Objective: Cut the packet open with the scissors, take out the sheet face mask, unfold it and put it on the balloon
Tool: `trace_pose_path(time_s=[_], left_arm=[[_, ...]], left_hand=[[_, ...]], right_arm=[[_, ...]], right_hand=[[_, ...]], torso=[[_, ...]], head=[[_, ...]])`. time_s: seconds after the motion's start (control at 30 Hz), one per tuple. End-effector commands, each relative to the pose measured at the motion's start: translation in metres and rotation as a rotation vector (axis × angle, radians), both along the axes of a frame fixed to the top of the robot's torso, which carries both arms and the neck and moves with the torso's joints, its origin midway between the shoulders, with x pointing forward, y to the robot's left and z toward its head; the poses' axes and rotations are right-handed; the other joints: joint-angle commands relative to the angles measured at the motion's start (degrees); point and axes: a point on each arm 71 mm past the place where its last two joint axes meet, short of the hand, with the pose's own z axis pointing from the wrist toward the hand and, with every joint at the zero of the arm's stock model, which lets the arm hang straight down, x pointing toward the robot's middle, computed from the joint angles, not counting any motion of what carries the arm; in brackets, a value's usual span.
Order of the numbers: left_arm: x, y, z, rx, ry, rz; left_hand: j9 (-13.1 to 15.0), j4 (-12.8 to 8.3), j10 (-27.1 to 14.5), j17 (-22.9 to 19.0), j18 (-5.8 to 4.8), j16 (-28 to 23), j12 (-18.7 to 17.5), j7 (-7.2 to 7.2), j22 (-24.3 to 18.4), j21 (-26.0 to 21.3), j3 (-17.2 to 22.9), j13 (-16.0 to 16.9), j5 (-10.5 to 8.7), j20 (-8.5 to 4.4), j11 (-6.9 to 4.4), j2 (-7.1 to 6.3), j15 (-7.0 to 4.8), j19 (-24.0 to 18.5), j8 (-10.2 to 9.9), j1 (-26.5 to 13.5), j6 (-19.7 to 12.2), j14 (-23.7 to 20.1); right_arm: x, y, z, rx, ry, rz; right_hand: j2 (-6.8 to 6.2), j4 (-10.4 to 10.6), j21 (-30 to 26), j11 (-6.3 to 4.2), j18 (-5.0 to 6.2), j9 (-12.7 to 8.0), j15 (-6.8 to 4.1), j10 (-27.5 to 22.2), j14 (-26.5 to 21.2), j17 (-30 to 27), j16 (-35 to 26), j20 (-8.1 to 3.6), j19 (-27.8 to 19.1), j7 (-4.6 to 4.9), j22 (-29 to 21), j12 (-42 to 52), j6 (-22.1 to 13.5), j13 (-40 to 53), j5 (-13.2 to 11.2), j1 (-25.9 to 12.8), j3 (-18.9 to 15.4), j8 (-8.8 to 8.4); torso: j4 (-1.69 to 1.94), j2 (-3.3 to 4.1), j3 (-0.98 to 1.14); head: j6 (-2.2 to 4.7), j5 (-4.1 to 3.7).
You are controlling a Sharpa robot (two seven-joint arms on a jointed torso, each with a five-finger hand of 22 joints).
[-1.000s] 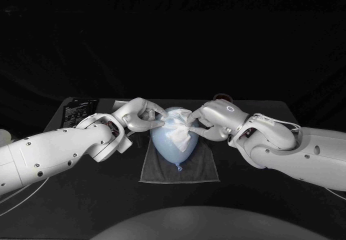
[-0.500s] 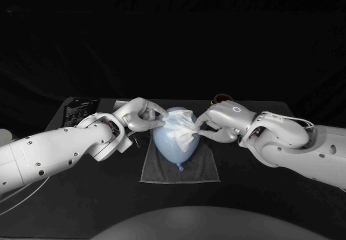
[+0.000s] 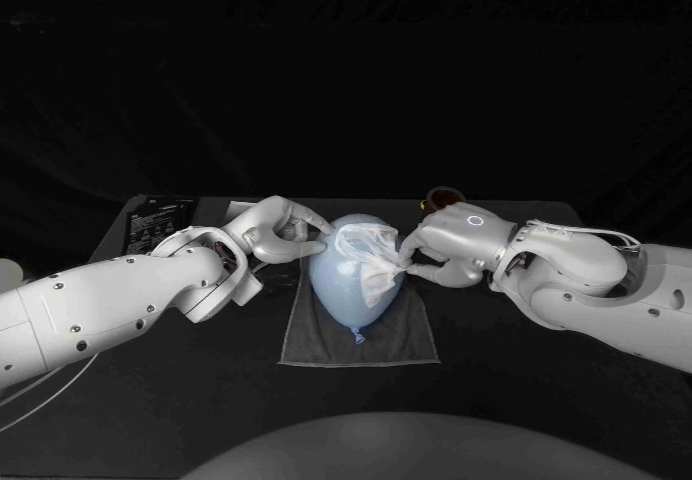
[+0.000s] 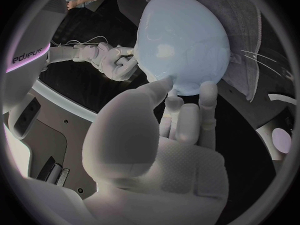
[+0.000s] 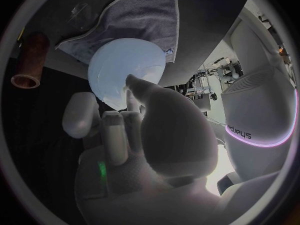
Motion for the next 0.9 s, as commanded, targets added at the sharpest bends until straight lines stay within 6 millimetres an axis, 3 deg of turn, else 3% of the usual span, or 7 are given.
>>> trace_pose_path(time_s=[0.03,0.3,0.43,0.53,0.63,0.8,0.9], left_arm=[[-0.001,-0.003,-0.002,0.003,0.018,-0.012],[-0.001,-0.003,-0.001,-0.006,0.014,-0.007],[0.000,-0.002,0.000,-0.031,0.012,0.001],[0.000,-0.002,0.002,-0.067,0.011,0.011],[-0.001,-0.001,0.004,-0.109,0.008,0.025],[-0.002,0.001,0.007,-0.164,0.005,0.041],[-0.004,0.001,0.009,-0.184,0.001,0.037]], left_hand=[[-0.04,-0.17,0.34,0.10,0.25,0.18,0.32,0.20,0.10,0.39,-0.10,0.09,-0.07,0.11,0.14,0.36,0.08,0.25,-0.26,-0.09,-0.22,0.27],[-0.13,-0.02,0.00,-0.08,0.25,0.17,0.20,0.25,0.07,0.39,-0.09,-0.24,-0.07,0.16,0.22,0.51,0.14,0.23,-0.35,-0.26,-0.21,0.21],[-0.50,0.56,-6.78,-2.59,0.61,-0.43,-4.82,0.46,-1.91,-0.76,-0.04,-8.36,-0.07,0.45,0.53,0.55,0.47,-1.48,-0.77,-0.96,-0.34,-1.05],[-0.94,1.52,-11.60,-11.09,1.26,-3.17,-12.32,0.78,-5.85,-3.76,0.34,-15.15,-0.07,1.01,1.02,0.02,0.96,-5.17,-1.08,-1.80,-0.51,-5.69],[-1.21,2.09,-12.38,-18.51,1.25,-5.95,-17.53,1.09,-6.71,-5.20,0.42,-18.97,-0.10,1.50,1.51,-0.51,1.41,-6.08,-1.12,-2.03,-0.76,-9.85],[-1.52,2.48,-13.34,-28.27,1.20,-10.03,-20.79,1.63,-7.84,-7.06,-0.48,-21.65,-0.08,2.13,2.25,-0.99,2.10,-7.10,-1.23,-2.13,-1.54,-15.70],[-1.56,2.50,-13.49,-30.48,1.20,-11.05,-21.12,1.72,-8.16,-7.59,-0.83,-22.05,-0.08,2.31,2.39,-1.07,2.25,-7.40,-1.14,-2.04,-1.62,-17.20]], right_arm=[[0.002,-0.002,0.008,0.063,-0.081,-0.019],[0.001,-0.001,0.016,0.188,-0.088,-0.006],[0.000,-0.001,0.018,0.222,-0.074,0.002],[-0.001,-0.001,0.018,0.245,-0.052,-0.003],[-0.001,-0.005,0.019,0.273,-0.029,-0.024],[0.000,-0.014,0.020,0.330,0.009,-0.083],[0.000,-0.018,0.020,0.352,0.024,-0.106]], right_hand=[[-0.42,0.56,-0.96,-0.48,0.32,0.30,-0.55,6.06,5.97,15.08,0.20,0.04,-0.68,0.03,7.71,0.31,-1.06,15.07,0.25,-1.04,0.05,0.10],[-3.78,3.01,-3.31,0.84,0.61,-0.90,0.09,6.06,5.97,15.08,0.20,0.36,-1.76,1.73,7.07,0.31,-5.67,15.07,0.21,-4.16,-3.01,-2.68],[-5.20,3.83,-4.03,1.39,0.67,-1.53,0.63,6.06,5.97,15.08,0.20,0.77,-2.07,2.34,6.88,0.31,-6.64,15.07,0.25,-4.60,-4.48,-3.81],[-5.86,4.09,-4.73,1.56,0.78,-1.84,0.85,6.06,5.97,15.08,0.20,1.01,-2.39,2.48,6.70,0.31,-6.92,15.07,0.26,-4.38,-5.30,-4.34],[-6.16,4.26,-4.68,1.65,0.78,-2.08,0.95,6.06,5.97,15.08,0.20,1.15,-2.34,2.56,6.72,0.31,-7.15,15.07,0.28,-4.08,-5.87,-4.74],[-6.13,4.37,-4.41,1.88,0.73,-2.32,1.17,6.06,5.97,15.08,0.20,1.33,-2.15,2.93,6.81,0.31,-7.27,15.07,0.37,-3.50,-6.26,-5.12],[-6.14,4.43,-4.30,2.10,0.70,-2.50,1.38,6.06,5.97,15.08,0.20,1.50,-2.04,3.17,6.85,0.31,-7.36,15.07,0.39,-3.12,-6.54,-5.41]], torso=[[0.04,-0.04,-0.10],[0.10,-0.08,-0.12],[0.10,-0.06,-0.12],[0.08,-0.05,-0.14],[0.07,0.00,-0.16],[0.07,-0.02,-0.16],[0.05,-0.04,-0.18]], head=[[0.00,-0.10],[0.00,-0.26],[0.00,-0.29],[0.00,-0.38],[0.00,-0.56],[0.00,-0.79],[0.00,-0.87]])
